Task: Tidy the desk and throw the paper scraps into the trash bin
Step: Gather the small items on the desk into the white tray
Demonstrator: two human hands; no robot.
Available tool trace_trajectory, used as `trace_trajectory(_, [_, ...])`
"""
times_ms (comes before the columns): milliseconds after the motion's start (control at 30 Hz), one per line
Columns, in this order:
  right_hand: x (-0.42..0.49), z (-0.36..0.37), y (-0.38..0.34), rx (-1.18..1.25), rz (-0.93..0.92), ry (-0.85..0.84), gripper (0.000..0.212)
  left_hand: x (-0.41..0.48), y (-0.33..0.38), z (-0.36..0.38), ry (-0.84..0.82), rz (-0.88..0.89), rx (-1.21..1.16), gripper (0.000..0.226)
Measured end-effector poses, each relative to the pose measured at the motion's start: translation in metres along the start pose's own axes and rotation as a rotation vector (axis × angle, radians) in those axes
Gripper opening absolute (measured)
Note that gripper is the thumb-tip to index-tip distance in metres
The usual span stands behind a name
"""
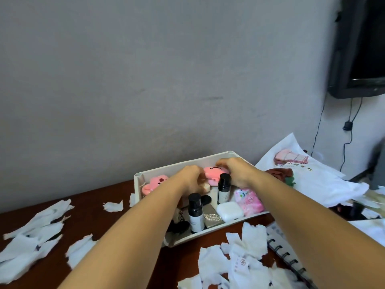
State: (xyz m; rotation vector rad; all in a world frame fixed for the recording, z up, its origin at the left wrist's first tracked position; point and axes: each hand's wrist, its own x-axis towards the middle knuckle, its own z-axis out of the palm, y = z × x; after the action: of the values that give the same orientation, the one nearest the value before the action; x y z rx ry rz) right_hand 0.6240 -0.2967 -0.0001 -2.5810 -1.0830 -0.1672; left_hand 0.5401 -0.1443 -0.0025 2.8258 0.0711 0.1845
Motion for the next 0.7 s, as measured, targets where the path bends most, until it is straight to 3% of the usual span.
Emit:
trace_trajectory(133, [-0.002, -0.007, 0.000, 0.017, 0.052, -0.056, 0.039, 0.000, -0.001, -0.005, -0.013, -0.006, 0.018, 0.031])
trace_trajectory(300, [-0.005, -0.038, -0.022, 0.033, 0.083, -0.015, 0.037, -0.012, -0.002, -0.029, 0.042, -0.027, 0.090, 0.029])
trace_trajectory(533, [-0.014, -0.069, -0.078, 0.023, -0.002, 0.039, 0.019, -0.068, -0.010, -0.089, 0.024, -0.096, 0.159, 0.049])
trace_trajectory(700, [-0.026, -0.073, -0.146, -0.007, -0.094, 0.025, 0.024, -0.142, -0.033, -0.133, 0.024, -0.149, 0.264, 0.052])
